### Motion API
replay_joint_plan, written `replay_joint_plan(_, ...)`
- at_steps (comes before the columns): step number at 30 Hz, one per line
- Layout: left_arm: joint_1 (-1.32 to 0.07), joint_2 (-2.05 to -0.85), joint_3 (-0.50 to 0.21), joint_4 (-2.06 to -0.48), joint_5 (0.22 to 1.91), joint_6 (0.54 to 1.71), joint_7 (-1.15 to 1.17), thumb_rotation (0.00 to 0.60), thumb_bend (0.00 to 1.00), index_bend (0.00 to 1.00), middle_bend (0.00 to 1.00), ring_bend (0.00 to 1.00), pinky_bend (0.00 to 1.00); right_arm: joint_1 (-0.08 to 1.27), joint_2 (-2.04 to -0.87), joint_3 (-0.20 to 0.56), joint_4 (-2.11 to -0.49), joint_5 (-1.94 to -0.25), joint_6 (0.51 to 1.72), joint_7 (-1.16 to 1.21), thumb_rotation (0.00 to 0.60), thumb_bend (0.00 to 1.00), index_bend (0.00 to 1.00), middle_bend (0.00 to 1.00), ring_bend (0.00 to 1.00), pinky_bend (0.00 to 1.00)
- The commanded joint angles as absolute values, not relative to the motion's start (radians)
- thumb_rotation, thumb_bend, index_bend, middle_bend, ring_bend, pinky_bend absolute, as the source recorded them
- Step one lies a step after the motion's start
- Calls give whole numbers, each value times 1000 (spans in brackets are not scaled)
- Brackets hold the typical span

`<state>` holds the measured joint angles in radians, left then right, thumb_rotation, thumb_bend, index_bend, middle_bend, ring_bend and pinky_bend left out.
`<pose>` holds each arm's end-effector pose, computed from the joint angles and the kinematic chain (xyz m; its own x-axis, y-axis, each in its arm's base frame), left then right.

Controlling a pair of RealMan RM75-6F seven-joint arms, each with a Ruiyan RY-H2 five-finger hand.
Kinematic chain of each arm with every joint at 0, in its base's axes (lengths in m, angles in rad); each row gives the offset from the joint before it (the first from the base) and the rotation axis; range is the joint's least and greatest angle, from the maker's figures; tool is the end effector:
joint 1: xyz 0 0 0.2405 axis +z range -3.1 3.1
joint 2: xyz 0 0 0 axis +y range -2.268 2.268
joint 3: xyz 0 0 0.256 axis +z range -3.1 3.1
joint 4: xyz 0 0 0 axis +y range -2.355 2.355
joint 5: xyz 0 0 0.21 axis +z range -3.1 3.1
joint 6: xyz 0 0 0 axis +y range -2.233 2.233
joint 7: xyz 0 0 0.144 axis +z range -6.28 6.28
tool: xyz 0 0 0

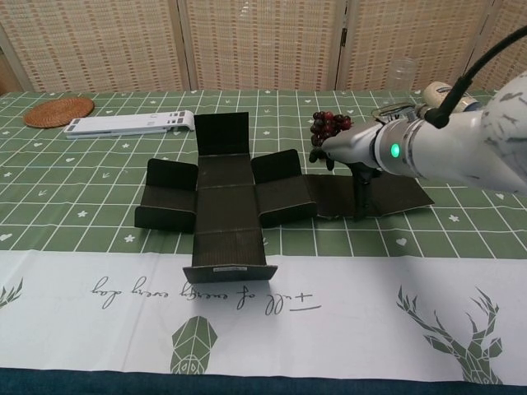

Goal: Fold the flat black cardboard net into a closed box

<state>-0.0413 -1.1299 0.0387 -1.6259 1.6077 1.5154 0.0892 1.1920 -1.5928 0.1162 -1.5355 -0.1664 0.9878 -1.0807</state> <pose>-0.3051 0.1479 0.1409 0.4608 0.0714 0.8846 0.8867 -0.0796 -0.4554 -0.0909 -0.3711 -0.0486 0.7605 -0.4173 0.4975 -0.6375 -0.3340 0.6943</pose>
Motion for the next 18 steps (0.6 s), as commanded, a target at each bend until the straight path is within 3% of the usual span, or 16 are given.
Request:
replay_joint_plan(1,-39,-1129,39,-1623,1606,1518,86,600,297,53,0,23,92,1209,-1614,113,-1508,-153,985,-1095,600,87,0,133,834,1000)
replay_joint_plan(18,-33,-1129,40,-1609,1602,1522,67,600,297,53,0,23,92,1252,-1661,97,-1443,-106,971,-1145,600,88,0,133,834,1000)
